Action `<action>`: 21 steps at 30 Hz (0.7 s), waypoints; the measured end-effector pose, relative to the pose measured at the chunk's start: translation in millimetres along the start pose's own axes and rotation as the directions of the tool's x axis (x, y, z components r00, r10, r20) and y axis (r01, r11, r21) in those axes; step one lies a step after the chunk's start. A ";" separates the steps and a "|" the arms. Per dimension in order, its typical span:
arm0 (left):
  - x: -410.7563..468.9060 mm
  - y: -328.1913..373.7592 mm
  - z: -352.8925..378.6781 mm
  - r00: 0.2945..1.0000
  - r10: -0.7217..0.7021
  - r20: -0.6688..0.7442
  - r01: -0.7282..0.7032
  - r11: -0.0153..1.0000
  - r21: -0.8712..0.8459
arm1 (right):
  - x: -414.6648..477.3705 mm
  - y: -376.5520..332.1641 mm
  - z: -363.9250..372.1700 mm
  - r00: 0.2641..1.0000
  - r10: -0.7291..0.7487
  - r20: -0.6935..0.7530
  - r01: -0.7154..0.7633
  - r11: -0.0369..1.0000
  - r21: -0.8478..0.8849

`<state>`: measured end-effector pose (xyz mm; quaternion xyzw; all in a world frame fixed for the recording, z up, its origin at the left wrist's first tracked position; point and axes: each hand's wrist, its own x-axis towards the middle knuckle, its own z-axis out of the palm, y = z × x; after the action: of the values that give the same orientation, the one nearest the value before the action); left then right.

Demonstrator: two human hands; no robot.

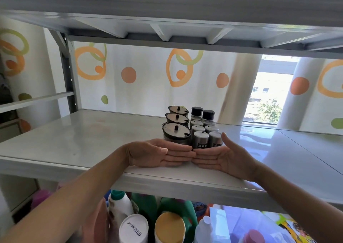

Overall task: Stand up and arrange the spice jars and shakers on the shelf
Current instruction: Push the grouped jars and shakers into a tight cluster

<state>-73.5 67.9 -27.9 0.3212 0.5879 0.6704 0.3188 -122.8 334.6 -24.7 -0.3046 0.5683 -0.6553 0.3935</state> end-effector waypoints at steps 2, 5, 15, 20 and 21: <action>0.1 0.6 -1.3 1.000 -0.001 0.000 0.001 1.000 -0.008 | 1.4 0.1 -0.4 1.000 -0.002 0.000 0.002 1.000 -0.006; 0.5 0.3 -4.2 1.000 0.002 -0.010 -0.003 1.000 -0.027 | 3.3 -0.4 -0.3 1.000 0.001 -0.019 -0.001 1.000 0.003; 2.6 -0.7 -0.1 0.999 0.033 -0.029 -0.034 0.999 -0.038 | 4.8 1.4 1.9 0.996 -0.050 -0.067 0.049 0.998 -0.026; -33.6 2.2 -1.5 0.986 0.092 -0.140 -0.080 0.993 0.092 | -25.9 0.4 -10.2 0.975 -0.178 -0.135 0.168 0.982 -0.084; -46.3 5.4 -5.4 0.962 0.104 -0.251 -0.085 0.992 0.088 | -34.1 -0.9 -17.4 0.952 -0.217 -0.217 0.204 0.976 -0.081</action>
<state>-50.8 26.9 -25.7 0.2719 0.6333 0.6977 0.1955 -120.4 372.8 -25.1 -0.2985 0.5921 -0.7070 0.2459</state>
